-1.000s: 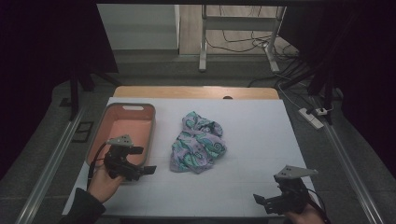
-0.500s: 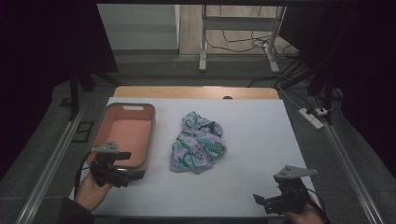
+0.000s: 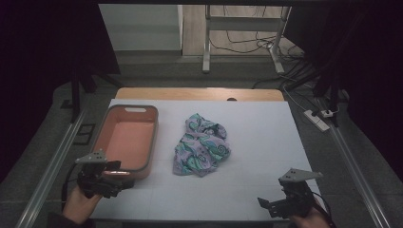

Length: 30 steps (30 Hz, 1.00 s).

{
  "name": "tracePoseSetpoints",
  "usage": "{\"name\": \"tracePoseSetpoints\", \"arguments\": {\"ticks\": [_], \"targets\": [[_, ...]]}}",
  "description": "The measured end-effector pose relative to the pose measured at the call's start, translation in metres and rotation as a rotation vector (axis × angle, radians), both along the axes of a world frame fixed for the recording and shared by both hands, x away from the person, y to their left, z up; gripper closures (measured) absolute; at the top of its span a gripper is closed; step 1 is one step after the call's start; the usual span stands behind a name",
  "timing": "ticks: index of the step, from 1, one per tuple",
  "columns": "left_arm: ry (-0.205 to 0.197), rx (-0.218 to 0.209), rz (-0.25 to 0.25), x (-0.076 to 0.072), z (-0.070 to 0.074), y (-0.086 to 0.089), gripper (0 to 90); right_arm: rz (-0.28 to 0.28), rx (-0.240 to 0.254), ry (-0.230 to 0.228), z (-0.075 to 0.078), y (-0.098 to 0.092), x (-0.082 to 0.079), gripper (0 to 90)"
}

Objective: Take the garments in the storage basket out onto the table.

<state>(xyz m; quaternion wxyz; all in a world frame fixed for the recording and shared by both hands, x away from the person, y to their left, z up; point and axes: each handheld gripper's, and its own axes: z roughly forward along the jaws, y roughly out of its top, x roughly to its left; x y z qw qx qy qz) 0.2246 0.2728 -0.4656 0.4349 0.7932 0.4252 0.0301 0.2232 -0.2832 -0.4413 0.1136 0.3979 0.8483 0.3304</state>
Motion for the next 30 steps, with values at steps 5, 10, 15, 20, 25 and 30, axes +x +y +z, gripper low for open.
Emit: {"name": "tracePoseSetpoints", "arguments": {"ticks": [5, 10, 15, 20, 25, 30], "targets": [[0.000, -0.011, 0.026, -0.008, -0.002, 0.010, 0.0, -0.007, 0.002, 0.002, 0.000, 0.000, 0.000, 0.0], [0.002, -0.017, 0.046, -0.015, -0.003, 0.019, 0.0, -0.009, 0.005, 0.003, 0.000, -0.001, 0.000, 0.0], [0.008, -0.015, 0.057, -0.020, -0.005, 0.024, 0.0, -0.009, 0.007, 0.005, 0.000, -0.001, 0.000, 0.0], [0.003, -0.020, 0.069, -0.024, -0.006, 0.028, 0.0, -0.009, 0.005, 0.004, 0.000, 0.000, 0.000, 0.0], [-0.006, -0.023, 0.088, -0.029, -0.005, 0.032, 0.0, -0.008, 0.003, 0.005, 0.000, 0.000, 0.000, 0.0], [-0.017, -0.009, 0.101, -0.034, -0.004, 0.035, 0.0, -0.009, 0.003, 0.005, 0.000, 0.000, 0.000, 0.0]]}}
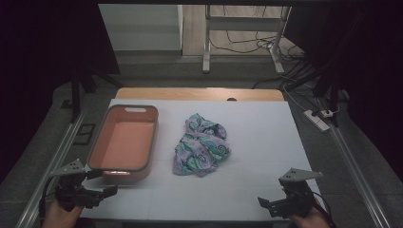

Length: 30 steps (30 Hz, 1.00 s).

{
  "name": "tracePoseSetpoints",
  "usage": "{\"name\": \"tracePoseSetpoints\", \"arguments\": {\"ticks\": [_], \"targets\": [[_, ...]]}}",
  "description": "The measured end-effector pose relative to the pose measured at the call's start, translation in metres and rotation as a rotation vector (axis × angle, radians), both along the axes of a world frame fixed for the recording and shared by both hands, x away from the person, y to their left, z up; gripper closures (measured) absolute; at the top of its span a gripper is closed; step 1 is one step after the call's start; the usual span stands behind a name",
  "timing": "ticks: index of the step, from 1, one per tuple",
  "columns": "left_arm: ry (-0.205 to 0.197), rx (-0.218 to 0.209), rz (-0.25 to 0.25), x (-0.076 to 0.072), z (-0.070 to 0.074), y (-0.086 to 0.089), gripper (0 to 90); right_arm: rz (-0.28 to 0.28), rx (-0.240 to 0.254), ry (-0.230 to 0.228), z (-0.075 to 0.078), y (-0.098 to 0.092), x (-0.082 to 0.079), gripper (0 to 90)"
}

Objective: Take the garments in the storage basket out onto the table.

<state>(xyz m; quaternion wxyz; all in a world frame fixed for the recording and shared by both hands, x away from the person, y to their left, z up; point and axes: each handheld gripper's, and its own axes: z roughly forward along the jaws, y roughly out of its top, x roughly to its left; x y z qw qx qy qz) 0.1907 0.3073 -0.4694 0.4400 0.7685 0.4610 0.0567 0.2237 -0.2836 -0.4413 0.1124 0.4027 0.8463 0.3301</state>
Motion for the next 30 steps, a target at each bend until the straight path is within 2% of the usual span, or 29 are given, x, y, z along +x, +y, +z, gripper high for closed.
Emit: {"name": "tracePoseSetpoints", "arguments": {"ticks": [4, 12, 19, 26, 30], "targets": [[-0.004, 0.022, 0.014, -0.004, 0.001, 0.002, 0.0, 0.000, -0.001, 0.000, 0.000, 0.000, 0.000, 0.0], [-0.007, 0.030, 0.036, -0.012, 0.002, 0.006, 0.0, -0.001, -0.002, 0.000, 0.000, 0.000, 0.000, 0.0], [-0.004, 0.060, 0.041, -0.017, 0.003, 0.007, 0.0, -0.001, -0.003, 0.000, 0.000, 0.000, 0.000, 0.0], [0.001, 0.114, 0.042, -0.023, 0.003, 0.004, 0.0, -0.004, -0.006, -0.001, 0.000, 0.001, 0.000, 0.0], [0.013, 0.162, 0.040, -0.026, 0.003, 0.001, 0.0, -0.004, -0.013, -0.002, 0.000, 0.001, 0.000, 0.0]]}}
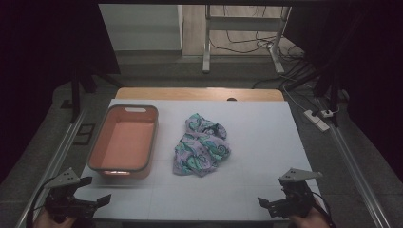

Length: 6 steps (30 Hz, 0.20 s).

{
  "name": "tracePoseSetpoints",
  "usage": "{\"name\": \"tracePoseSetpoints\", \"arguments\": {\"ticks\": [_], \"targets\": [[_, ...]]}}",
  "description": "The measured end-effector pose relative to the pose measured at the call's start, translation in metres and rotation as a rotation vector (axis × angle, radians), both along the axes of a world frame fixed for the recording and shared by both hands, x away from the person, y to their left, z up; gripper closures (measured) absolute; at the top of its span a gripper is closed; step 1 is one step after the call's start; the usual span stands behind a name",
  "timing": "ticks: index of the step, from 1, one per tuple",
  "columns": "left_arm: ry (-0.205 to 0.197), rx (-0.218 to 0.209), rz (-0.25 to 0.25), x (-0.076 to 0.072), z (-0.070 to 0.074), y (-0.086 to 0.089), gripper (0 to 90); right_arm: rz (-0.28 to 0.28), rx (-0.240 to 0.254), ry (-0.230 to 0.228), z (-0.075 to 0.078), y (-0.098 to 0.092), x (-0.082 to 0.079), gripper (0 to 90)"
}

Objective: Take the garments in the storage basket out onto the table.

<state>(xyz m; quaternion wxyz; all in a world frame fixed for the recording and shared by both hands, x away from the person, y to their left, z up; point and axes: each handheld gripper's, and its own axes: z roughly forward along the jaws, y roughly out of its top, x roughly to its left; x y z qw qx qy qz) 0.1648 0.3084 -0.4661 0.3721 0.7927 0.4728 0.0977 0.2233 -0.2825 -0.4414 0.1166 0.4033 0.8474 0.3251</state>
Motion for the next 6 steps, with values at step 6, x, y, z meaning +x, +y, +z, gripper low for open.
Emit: {"name": "tracePoseSetpoints", "arguments": {"ticks": [6], "targets": [[0.022, 0.015, -0.010, 0.0022, -0.0007, -0.0025, 0.0, 0.001, -0.007, 0.003, -0.0006, 0.0004, 0.0002, 0.0]]}}
